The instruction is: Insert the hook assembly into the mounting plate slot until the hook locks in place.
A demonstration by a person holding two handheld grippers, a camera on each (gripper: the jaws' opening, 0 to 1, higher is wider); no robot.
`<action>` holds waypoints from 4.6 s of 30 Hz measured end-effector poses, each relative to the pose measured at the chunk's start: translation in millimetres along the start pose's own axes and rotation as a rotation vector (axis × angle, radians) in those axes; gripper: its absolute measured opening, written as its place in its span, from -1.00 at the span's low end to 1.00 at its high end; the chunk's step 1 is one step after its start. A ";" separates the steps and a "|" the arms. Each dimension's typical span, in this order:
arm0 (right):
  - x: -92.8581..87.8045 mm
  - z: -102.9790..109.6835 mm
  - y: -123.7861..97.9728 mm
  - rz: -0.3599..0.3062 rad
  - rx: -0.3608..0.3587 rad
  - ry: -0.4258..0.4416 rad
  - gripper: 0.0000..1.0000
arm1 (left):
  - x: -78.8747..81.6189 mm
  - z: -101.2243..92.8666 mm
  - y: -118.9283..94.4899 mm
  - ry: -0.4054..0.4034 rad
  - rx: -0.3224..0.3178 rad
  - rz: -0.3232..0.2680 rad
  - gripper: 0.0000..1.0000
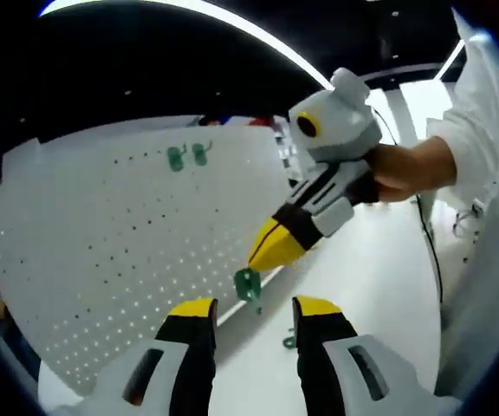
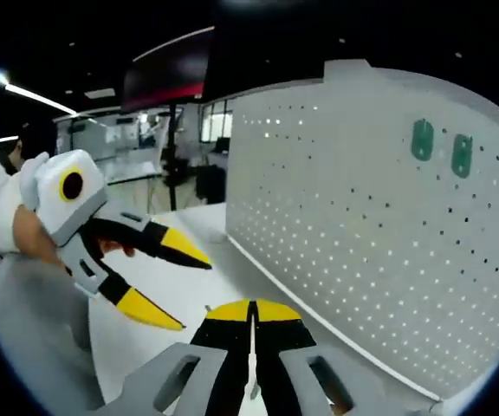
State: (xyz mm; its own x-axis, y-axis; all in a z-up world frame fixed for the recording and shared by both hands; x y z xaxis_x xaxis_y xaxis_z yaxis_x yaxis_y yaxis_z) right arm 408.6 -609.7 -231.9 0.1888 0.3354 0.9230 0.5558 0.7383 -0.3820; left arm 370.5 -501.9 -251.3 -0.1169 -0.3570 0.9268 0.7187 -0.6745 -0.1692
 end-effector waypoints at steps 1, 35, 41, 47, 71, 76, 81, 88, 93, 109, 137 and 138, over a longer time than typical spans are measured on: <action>1.9 -0.6 -0.3 -0.001 -0.001 0.002 -1.00 | 0.1 1.2 3.3 -0.006 0.000 0.001 -0.29; 6.1 -2.6 -1.3 -0.011 -0.004 0.060 -1.00 | -5.8 1.2 34.7 0.004 0.018 -0.005 -0.78; 3.5 -2.8 -0.8 -0.005 -0.003 0.069 -1.00 | -7.1 2.4 34.4 -0.003 0.022 -0.002 -0.87; 2.4 -1.9 0.2 -0.001 -0.003 0.069 -1.00 | -8.8 2.6 32.0 -0.031 0.026 0.007 -0.91; -15.2 6.2 7.2 0.035 -0.022 -0.030 -0.95 | -9.8 4.0 24.2 -0.148 0.063 0.031 -0.93; -14.3 5.8 9.3 0.021 -0.019 -0.025 -0.98 | -7.2 4.1 22.8 -0.179 0.063 0.020 -0.93; -12.7 7.6 11.4 0.013 -0.014 -0.031 -1.00 | -5.1 4.6 21.7 -0.196 0.067 0.011 -0.93; -9.1 6.7 10.4 -0.023 -0.004 0.061 -1.00 | -1.3 3.9 18.2 -0.141 0.093 -0.002 -0.92; -6.7 3.9 8.0 -0.057 0.026 0.193 -1.00 | 4.4 4.8 16.7 -0.120 0.112 -0.026 -0.91; -5.6 5.7 6.9 -0.070 0.056 0.322 -1.00 | 8.8 5.9 16.0 -0.075 0.124 -0.044 -0.88; 5.6 2.6 -4.4 -0.081 -0.030 0.115 -0.82 | 19.0 8.7 17.7 -0.112 0.147 -0.055 -0.94; 6.0 2.3 -5.5 -0.082 -0.034 0.108 -0.79 | 20.9 8.7 18.0 -0.115 0.150 -0.057 -0.94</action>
State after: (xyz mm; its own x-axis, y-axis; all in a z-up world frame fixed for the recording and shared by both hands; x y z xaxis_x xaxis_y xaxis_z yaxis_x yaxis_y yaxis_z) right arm 404.9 -610.5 -224.3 0.2263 0.2087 0.9514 0.5998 0.7397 -0.3049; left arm 386.9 -515.9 -232.0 -0.0871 -0.2387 0.9672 0.8081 -0.5846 -0.0715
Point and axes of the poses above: the point that each gripper's makers call its tool centre point, and the gripper's own axes: y roughly forward along the fingers, z roughly to its left, x roughly out of its top, the point moved 6 cm from there along -y, roughly backward along the fingers, and after that the axes turned 4 degrees about y, right-handed, at the moved point
